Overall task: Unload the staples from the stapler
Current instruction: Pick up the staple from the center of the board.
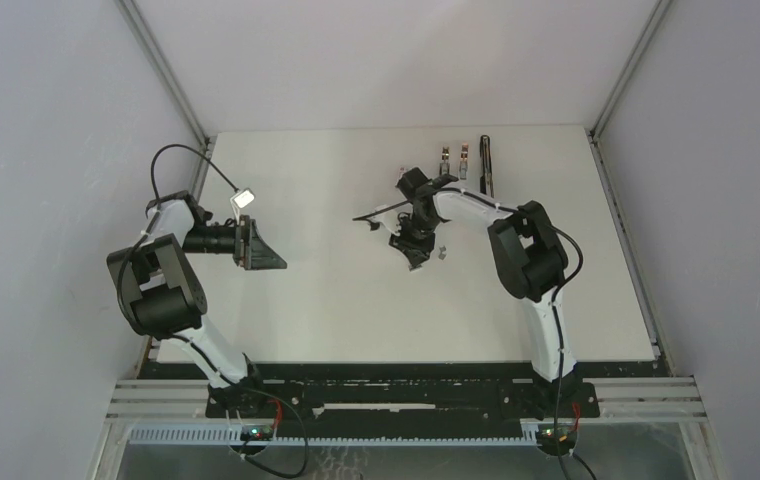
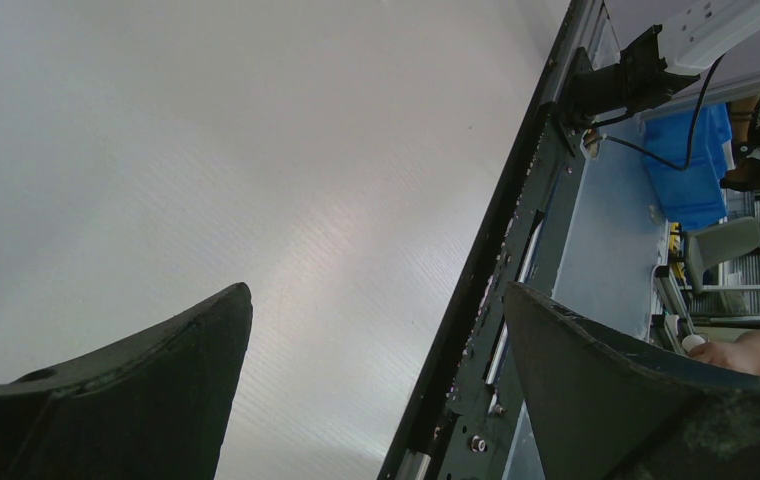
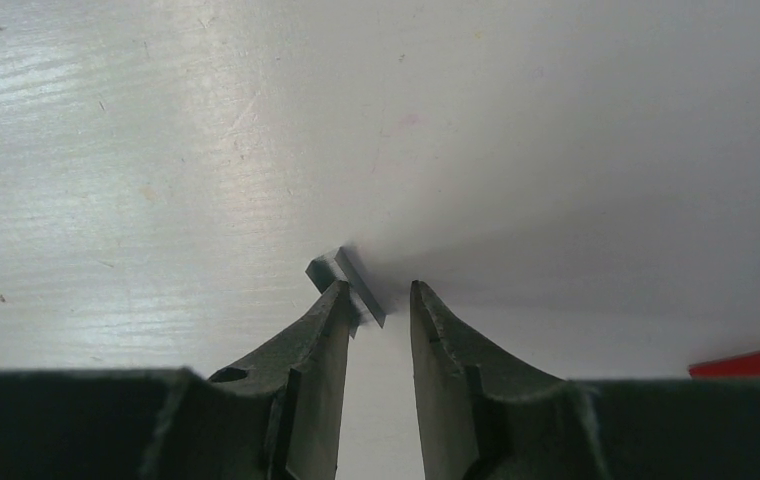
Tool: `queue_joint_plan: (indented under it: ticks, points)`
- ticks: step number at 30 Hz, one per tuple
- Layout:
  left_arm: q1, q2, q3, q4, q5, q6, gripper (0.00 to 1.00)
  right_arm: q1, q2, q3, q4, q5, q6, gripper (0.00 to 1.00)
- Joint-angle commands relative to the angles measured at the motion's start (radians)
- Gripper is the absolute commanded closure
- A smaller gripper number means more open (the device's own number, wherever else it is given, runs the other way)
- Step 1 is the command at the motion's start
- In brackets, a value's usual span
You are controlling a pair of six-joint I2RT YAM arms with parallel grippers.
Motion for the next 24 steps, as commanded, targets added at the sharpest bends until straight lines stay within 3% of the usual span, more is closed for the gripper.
queue_joint_plan:
  ticks: [1,17,24]
  points:
    - [0.007,-0.008,0.050,-0.017,0.037,0.033,0.00,0.011,-0.039,-0.042,0.013,0.042,-0.057,0.71]
    - [0.007,-0.003,0.052,-0.017,0.037,0.032,0.00,0.041,-0.069,-0.116,0.085,0.099,-0.102,0.76]
    - [0.008,-0.004,0.053,-0.017,0.037,0.032,0.00,0.044,-0.060,-0.096,0.072,0.089,-0.081,1.00]
